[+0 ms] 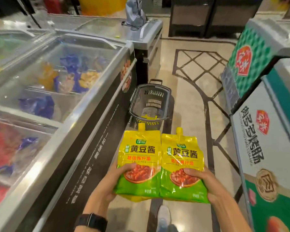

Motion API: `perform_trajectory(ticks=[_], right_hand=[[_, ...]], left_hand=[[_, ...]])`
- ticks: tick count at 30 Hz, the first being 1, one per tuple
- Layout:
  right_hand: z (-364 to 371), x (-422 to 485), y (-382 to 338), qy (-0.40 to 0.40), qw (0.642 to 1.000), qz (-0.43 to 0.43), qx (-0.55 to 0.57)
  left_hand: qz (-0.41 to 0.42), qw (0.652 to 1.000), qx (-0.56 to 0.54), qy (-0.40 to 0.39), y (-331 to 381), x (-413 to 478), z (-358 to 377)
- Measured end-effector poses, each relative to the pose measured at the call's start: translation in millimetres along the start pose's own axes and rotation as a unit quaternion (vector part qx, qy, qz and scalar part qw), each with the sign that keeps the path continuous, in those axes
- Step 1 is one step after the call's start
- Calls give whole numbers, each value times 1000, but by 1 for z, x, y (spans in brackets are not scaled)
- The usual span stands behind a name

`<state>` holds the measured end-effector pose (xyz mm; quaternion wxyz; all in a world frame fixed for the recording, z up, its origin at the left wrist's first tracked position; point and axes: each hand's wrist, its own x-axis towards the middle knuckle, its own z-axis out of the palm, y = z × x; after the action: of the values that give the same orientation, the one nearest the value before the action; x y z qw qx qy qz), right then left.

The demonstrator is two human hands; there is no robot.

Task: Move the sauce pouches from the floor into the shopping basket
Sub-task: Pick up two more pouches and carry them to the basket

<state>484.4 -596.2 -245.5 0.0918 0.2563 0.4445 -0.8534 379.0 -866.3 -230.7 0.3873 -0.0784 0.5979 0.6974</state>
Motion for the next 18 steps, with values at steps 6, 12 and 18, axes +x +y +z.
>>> perform_trajectory(ticks=[6,12,18], right_hand=[[-9,82,-54,2,1000,11,-2],[-6,174,-85,29,999,25,0],[15,277,-119,73,997,39,9]], left_hand=[[-34,999,5,12,51,80,6],[-57,998,7,-14,95,178,-18],[-60,997,-2,-42,152,297,-55]])
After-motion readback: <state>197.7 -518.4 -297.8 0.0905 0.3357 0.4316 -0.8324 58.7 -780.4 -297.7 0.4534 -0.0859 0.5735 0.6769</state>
